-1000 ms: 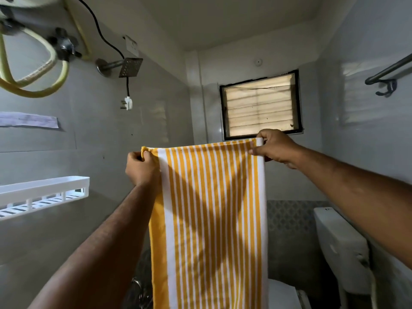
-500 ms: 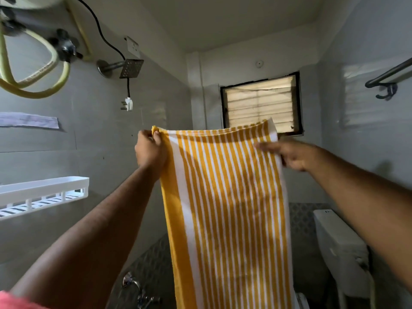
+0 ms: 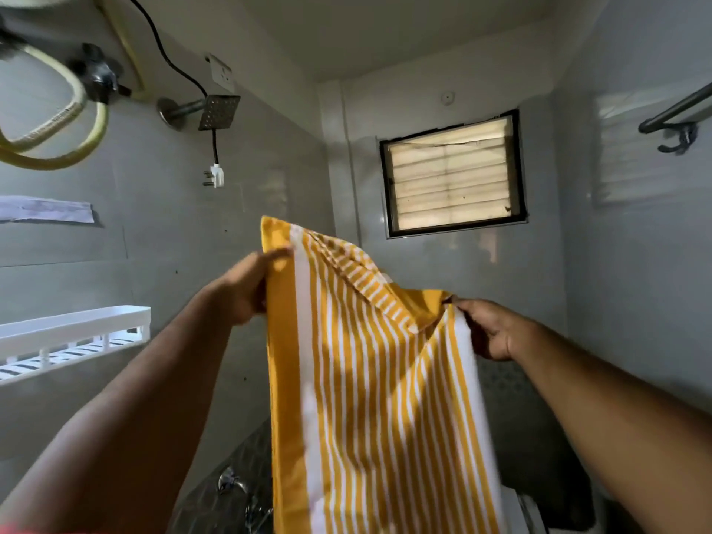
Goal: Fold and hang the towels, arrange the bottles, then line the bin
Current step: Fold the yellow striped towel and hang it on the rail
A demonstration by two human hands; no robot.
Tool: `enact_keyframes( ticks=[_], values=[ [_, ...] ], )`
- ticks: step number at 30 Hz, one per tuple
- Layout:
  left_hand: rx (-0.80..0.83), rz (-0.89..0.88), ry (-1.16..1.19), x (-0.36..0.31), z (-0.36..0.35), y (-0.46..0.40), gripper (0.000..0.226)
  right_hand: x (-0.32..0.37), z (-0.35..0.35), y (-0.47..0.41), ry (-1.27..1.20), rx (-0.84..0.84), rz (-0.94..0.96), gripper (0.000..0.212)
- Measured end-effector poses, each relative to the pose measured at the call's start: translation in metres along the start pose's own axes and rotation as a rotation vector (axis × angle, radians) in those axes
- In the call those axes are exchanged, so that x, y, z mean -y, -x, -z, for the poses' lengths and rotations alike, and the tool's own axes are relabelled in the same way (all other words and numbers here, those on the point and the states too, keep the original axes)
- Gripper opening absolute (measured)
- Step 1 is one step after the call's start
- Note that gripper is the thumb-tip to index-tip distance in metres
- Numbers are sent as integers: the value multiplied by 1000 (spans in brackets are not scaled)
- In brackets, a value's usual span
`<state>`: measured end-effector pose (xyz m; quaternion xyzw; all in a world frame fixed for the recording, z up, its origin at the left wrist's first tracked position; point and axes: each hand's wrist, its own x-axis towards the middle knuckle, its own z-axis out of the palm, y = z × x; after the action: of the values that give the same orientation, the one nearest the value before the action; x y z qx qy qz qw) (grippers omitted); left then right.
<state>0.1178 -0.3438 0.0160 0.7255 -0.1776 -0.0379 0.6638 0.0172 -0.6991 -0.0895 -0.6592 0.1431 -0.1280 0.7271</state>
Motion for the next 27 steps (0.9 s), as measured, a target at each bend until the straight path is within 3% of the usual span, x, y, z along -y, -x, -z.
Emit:
enact_keyframes(
  ticks=[2, 4, 7, 9, 11, 12, 14, 16, 20, 27],
  values=[
    [169, 202, -225, 53, 4, 3, 52, 0, 0, -3, -2, -31, -15, 39],
    [207, 301, -356, 96, 1, -2, 57, -5, 1, 1, 42, -61, -59, 38],
    [57, 219, -139, 108, 2, -18, 31, -1, 0, 11, 81, -23, -95, 31],
    [108, 85, 148, 99, 1, -21, 27, 5, 1, 9, 49, -35, -94, 30],
    [212, 70, 139, 101, -2, -14, 32, 9, 2, 2, -2, -55, -81, 30],
    [206, 113, -5, 106, -4, -10, 38, 7, 4, -4, 17, -85, -84, 31],
    [114, 175, -336, 121, -11, -13, 43, -2, 10, -13, 123, -141, -136, 36],
    [-2, 203, -464, 126, -18, -16, 40, -12, 13, -10, 226, -170, -204, 40],
    [-185, 224, -255, 117, -31, -19, 49, -22, 17, -5, 319, -251, -212, 28],
    [-375, 137, -150, 102, -37, -38, 30, -26, 17, -7, 252, -245, -161, 18]
  ],
)
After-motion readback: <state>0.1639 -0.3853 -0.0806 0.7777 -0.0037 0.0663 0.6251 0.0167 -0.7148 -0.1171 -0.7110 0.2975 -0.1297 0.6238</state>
